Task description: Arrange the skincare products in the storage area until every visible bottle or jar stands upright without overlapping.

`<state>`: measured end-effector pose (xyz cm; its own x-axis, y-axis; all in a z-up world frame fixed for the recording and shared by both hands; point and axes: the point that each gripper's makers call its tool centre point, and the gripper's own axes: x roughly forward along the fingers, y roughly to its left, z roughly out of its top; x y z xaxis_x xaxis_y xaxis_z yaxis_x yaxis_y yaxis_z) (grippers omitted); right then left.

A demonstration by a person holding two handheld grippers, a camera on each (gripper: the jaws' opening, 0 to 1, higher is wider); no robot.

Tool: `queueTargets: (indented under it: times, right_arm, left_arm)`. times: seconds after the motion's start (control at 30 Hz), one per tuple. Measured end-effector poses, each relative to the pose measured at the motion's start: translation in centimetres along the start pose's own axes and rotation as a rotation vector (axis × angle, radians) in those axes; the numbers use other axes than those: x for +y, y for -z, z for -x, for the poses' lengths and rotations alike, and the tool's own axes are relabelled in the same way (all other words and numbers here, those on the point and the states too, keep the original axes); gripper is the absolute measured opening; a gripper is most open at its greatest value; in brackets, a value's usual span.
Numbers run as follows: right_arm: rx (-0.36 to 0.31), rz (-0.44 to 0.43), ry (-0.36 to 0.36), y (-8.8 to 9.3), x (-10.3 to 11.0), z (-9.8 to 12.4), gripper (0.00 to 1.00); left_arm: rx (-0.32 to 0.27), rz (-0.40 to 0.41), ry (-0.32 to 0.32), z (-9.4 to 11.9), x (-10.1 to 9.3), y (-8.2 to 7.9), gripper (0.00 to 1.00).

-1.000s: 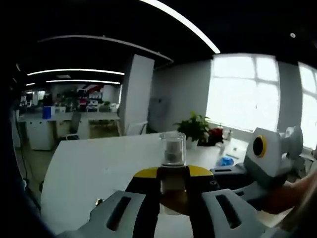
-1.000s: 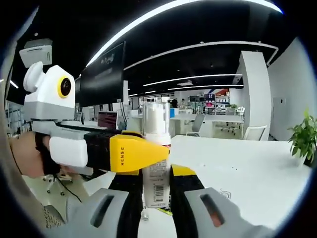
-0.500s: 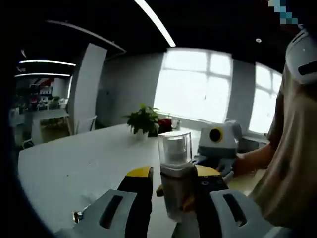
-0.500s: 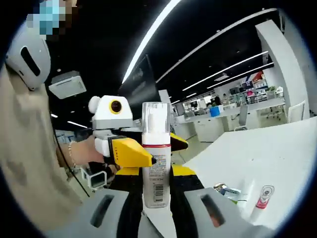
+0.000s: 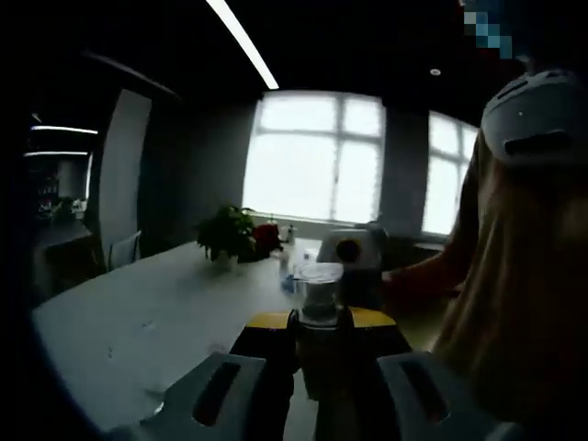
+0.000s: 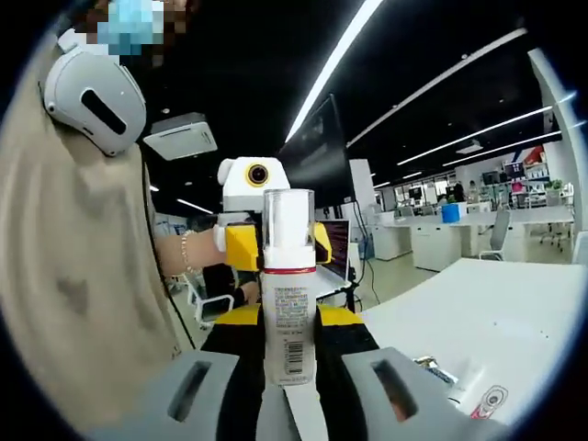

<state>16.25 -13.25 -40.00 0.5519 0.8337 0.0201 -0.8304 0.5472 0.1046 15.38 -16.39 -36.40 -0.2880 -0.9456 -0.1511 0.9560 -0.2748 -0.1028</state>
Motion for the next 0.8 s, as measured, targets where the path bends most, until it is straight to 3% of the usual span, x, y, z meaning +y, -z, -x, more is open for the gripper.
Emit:
queueTargets:
  times: [0.13, 0.3, 0.37, 0.43, 0.53, 0.63, 0.8]
  right_arm:
    - [-0.021, 0.005, -0.031, -0.6, 0.0, 0.1, 0.19]
    - [0.028, 0.056, -0.022, 0.2, -0.6, 0.2, 0.19]
    - [0.069, 0.083, -0.005, 1.0, -1.1, 0.3, 0.2]
    - [0.116, 0.12, 0.017, 1.8, -1.7, 0.5, 0.2]
    - [0.128, 0.134, 0.021, 2.3, -1.9, 0.7, 0.2]
    - [0.181, 0.172, 0.045, 3.5, -2.3, 0.9, 0.2]
    - [0.258, 0.188, 0.098, 6.2, -3.2, 1.5, 0.21]
  left_arm:
    - [0.055, -0.033, 0.022, -0.4, 0.0, 0.6, 0.18]
    - [0.124, -0.047, 0.005, -1.1, 0.4, 1.3, 0.18]
    - [0.189, -0.04, -0.015, -1.2, 0.8, 2.2, 0.17]
    - [0.242, -0.092, -0.044, -1.5, 1.1, 2.8, 0.18]
    - [0.28, -0.115, -0.048, -2.2, 1.0, 3.1, 0.18]
    - [0.34, -0.135, -0.043, -2.3, 1.8, 4.3, 0.17]
    - [0.393, -0.146, -0.049, -3.5, 2.2, 6.6, 0.17]
